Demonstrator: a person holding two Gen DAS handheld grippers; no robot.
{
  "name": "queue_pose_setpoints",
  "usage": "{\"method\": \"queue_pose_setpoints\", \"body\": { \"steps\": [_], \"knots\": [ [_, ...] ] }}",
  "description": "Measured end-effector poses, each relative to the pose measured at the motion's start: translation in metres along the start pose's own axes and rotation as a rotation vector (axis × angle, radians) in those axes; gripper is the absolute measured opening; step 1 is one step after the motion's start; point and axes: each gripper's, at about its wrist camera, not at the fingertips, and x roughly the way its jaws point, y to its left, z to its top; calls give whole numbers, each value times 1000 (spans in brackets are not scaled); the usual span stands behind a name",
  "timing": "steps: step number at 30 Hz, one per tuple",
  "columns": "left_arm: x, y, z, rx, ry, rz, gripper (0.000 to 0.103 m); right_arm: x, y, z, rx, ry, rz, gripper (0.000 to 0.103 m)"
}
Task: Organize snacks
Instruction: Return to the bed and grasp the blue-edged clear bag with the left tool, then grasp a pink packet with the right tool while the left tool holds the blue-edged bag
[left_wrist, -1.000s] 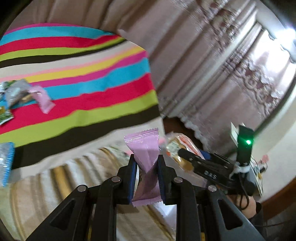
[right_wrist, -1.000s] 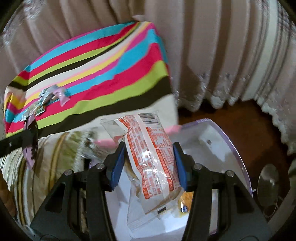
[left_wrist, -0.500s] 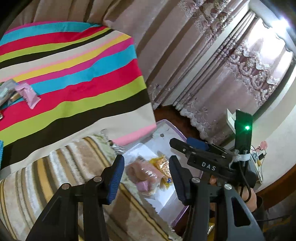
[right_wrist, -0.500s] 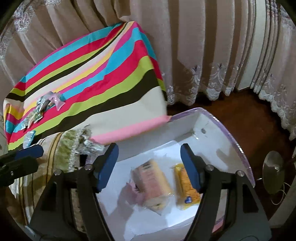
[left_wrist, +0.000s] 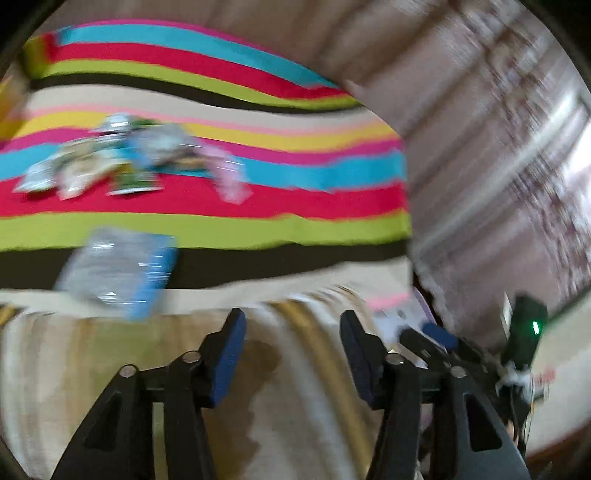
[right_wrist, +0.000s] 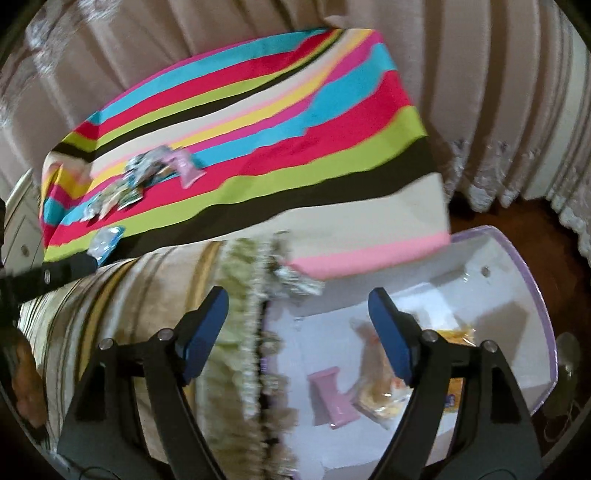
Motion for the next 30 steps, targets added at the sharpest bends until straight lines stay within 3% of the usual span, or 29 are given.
{"method": "queue_pose_setpoints", "body": {
  "steps": [3,8,12,15,22,26,30],
  "knots": [
    [-12,38,7,-94,-17,73,64,3,12,4,-21,4,15,80],
    [-7,87,13,-229,68,112,64,6,28,12,-48,2,32,81],
    [8,90,24,-211,148,122,69,11,38,19,-66,4,35,82],
    [26,93,32,-218,186,171,70,15,45,24,-86,6,31,82],
    [46,112,55,-294,165,203,73,22,61,35,-105,-2,46,86],
    [55,112,69,-264,158,242,78,33,74,47,-119,-3,56,86],
    [68,98,76,-158,173,324,80,47,86,62,-128,-5,38,86]
  ]
}}
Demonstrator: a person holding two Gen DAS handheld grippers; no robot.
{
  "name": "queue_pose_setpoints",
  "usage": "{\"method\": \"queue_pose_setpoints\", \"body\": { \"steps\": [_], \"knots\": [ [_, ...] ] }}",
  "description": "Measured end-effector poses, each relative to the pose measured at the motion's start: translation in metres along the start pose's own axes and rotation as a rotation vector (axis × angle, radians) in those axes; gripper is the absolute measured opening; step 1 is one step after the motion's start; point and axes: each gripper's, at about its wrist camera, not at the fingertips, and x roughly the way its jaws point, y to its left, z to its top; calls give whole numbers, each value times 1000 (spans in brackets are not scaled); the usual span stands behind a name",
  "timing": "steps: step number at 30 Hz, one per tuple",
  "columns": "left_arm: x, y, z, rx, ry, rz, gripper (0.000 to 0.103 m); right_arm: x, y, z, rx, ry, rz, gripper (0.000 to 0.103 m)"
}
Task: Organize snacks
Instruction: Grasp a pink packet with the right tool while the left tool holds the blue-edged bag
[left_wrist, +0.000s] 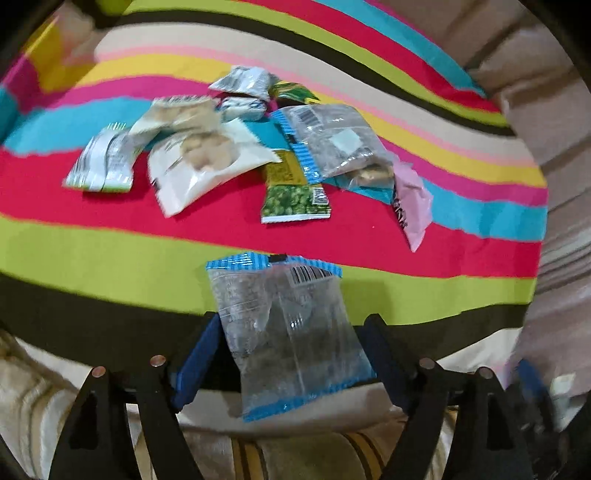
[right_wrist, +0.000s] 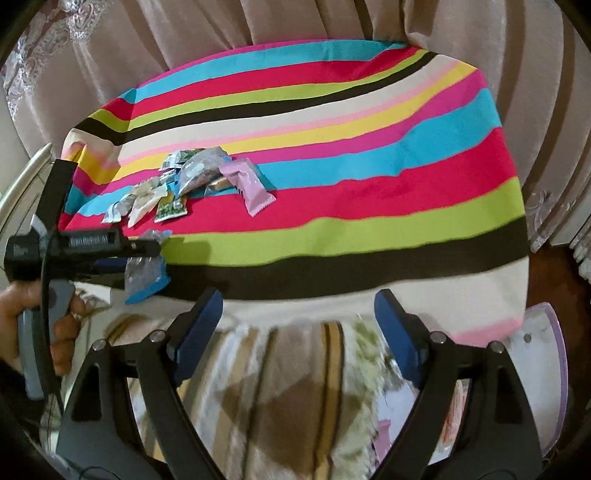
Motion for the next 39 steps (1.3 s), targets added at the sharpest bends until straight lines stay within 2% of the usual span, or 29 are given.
{"method": "queue_pose_setpoints", "body": {
  "steps": [3,5,9,19,25,32,34,36,39],
  "knots": [
    [6,-17,1,101,-4,82,79,14,9,14,-14,4,-7,86],
    [9,-25,0,165,-19,136,70,25,16,26,-23,8,-13,86],
    [11,-30,1,206,-47,157,60,43,26,43,-58,17,-16,86],
    [-12,11,6,84,-141,56,55,102,62,78,-187,79,-80,86],
    [-24,31,1,38,-181,64,54,137,76,90,-240,117,-136,86],
    [-25,37,-4,33,-214,91,54,159,84,97,-240,133,-146,86],
    [-30,36,-5,32,-215,91,54,165,84,98,-237,140,-147,84],
    [-29,36,-5,31,-218,91,54,171,83,98,-232,156,-134,75],
    [-31,38,-6,33,-222,92,54,174,81,100,-212,148,-102,68]
  ]
}}
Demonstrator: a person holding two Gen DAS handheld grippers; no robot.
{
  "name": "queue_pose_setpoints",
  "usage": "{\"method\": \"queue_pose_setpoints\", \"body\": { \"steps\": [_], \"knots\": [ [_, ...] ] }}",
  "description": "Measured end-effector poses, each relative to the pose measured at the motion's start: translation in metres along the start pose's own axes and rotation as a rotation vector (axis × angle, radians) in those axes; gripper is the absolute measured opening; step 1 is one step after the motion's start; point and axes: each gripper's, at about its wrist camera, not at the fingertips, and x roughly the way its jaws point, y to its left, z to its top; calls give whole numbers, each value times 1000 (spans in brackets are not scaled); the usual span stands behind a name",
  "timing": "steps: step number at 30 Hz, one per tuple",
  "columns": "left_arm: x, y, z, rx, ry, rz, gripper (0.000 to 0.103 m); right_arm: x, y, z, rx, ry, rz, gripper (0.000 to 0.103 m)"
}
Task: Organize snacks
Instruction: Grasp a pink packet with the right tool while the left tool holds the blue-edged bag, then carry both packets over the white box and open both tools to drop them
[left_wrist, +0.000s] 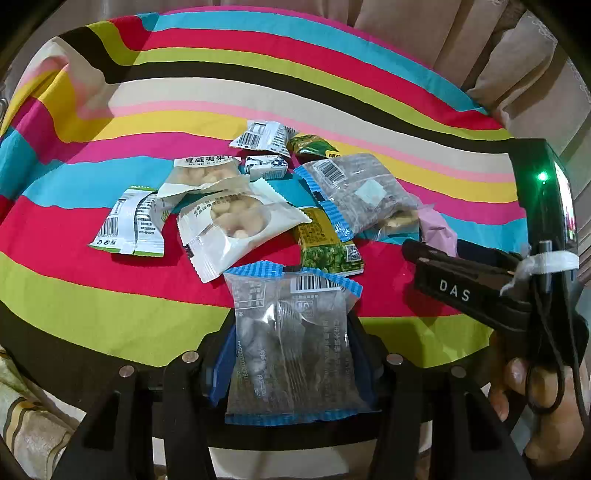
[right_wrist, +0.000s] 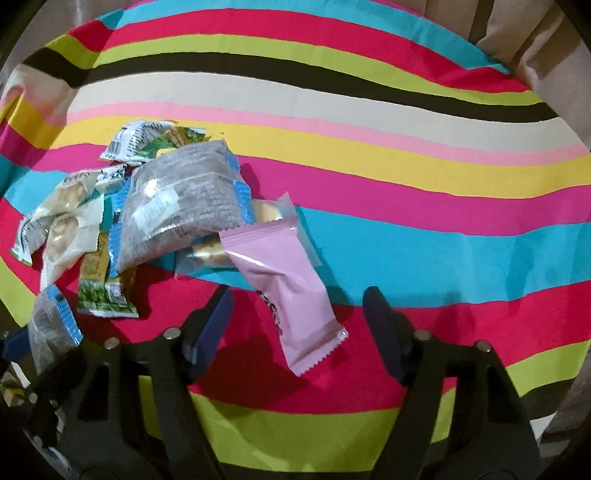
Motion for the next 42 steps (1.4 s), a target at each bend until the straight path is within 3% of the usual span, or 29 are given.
{"method": "queue_pose_setpoints", "body": {
  "steps": [1,3,5,24,42],
  "knots": [
    [0,0,0,0,-1,0,54,0,0,0,2,-5,22,64],
    [1,0,1,-2,-4,1,54,1,3,2,-9,-12,40,37],
    [0,0,1,-4,-6,3,53,0,7,1,-26,-18,35,23],
    [-25,-7,-1,21,-79,30,53,-59,-8,-23,56,-129,35,22],
    [-70,-61,-27,138,-140,-40,53,-131,-52,-97,155,-170,8,22]
  ]
}}
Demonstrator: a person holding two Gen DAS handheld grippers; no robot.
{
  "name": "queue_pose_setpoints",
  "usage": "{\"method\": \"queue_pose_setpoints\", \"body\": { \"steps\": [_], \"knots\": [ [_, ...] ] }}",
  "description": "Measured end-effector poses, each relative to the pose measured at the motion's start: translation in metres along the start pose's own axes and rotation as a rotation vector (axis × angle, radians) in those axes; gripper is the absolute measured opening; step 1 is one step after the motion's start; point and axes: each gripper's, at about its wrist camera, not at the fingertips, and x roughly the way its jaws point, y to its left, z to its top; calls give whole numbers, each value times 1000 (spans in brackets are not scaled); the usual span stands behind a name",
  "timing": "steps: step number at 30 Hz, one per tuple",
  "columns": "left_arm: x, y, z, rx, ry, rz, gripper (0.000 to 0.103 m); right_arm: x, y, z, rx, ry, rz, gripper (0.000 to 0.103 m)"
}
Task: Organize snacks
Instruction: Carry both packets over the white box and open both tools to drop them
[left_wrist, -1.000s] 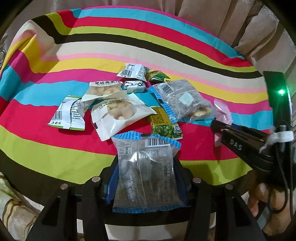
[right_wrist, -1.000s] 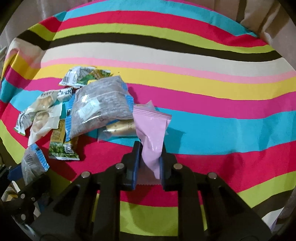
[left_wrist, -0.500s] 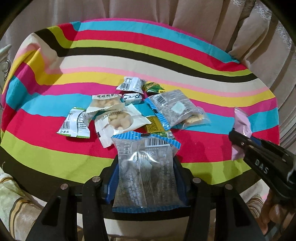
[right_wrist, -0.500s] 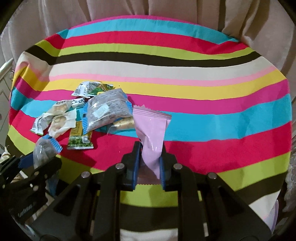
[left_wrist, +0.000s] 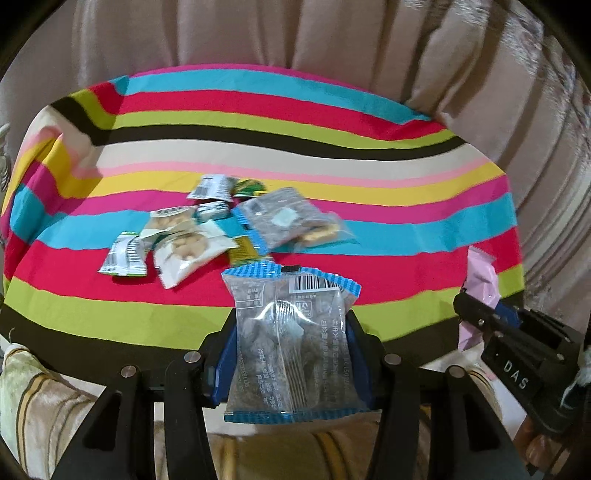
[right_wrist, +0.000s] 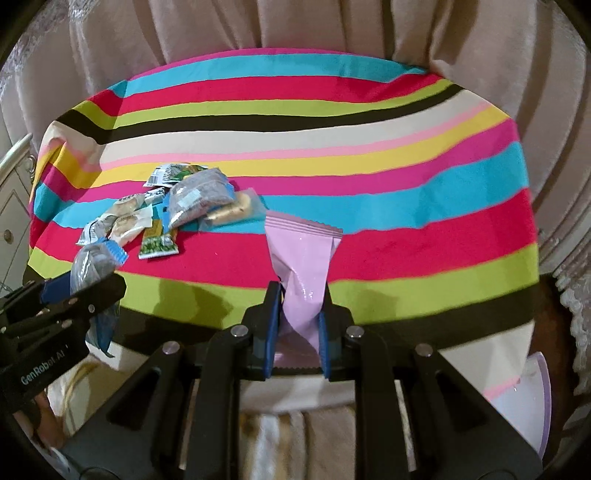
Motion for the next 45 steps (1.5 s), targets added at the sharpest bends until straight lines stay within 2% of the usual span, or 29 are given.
{"method": "queue_pose_setpoints", "body": {
  "steps": [15,22,31,40,43,45],
  "knots": [
    [-20,-93,-28,174,16,-95,53,-59,-70,-63,131,-8,-77,22],
    [-20,-131,-42,246,45,-146,53,-65,-105,-90,195,12,-116,22],
    [-21,-171,-58,314,88,-296,53,-71,-152,-129,294,53,-172,22],
    [-23,-203,-73,386,133,-411,53,-78,-185,-149,360,68,-217,23],
    [-20,-209,-75,399,163,-439,58,-79,-191,-150,375,71,-227,33],
    [-21,-210,-75,406,160,-439,59,-81,-195,-151,385,60,-227,57]
  ]
}}
